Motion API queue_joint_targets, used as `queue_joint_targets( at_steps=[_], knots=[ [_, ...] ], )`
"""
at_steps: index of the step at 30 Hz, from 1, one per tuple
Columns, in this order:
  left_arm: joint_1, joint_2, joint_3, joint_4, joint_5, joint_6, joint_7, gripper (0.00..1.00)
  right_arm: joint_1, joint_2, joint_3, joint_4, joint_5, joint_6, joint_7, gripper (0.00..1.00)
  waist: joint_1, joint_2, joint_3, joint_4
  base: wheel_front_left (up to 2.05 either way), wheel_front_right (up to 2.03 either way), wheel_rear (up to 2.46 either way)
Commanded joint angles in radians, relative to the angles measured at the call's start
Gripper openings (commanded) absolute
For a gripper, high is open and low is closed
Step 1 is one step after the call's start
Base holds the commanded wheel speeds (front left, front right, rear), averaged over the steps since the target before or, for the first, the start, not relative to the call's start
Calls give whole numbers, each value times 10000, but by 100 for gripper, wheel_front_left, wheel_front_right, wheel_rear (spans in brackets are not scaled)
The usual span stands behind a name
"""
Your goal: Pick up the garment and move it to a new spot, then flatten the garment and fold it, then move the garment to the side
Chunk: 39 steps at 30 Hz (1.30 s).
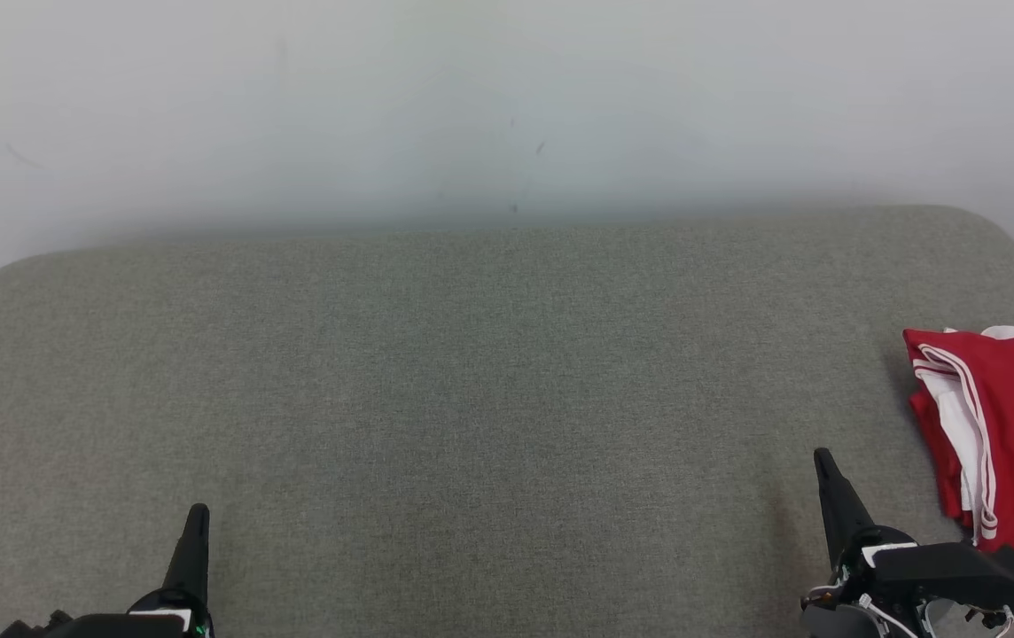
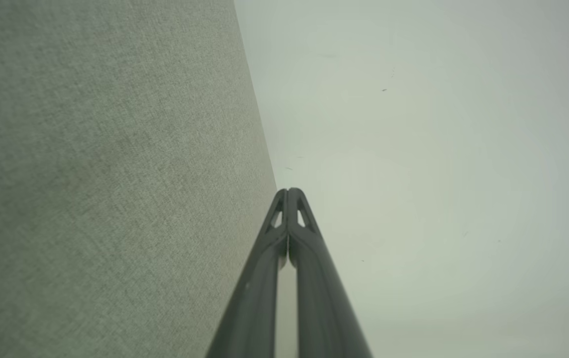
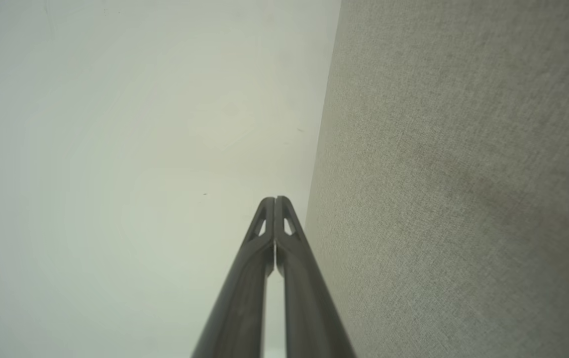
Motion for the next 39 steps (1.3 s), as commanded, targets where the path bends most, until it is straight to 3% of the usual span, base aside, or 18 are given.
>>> queue_joint_targets(
  at_steps=[1, 18, 39],
  knots=[
    [-149, 57, 31, -81, -178, -55, 59, 0, 66, 17, -37, -88, 184, -17, 72, 0, 0, -1, 1, 3, 0, 0, 0],
    [-265, 61, 39, -167, -1372, -82, 366, 0, 103, 20, -193, -318, 1363, -21, 363, 0, 0, -1, 12, 50, 0, 0, 0],
    [-263, 61, 35, -162, -1371, -84, 350, 0, 101, 20, -187, -308, 1334, -21, 371, 0, 0, -1, 13, 51, 0, 0, 0]
  ],
)
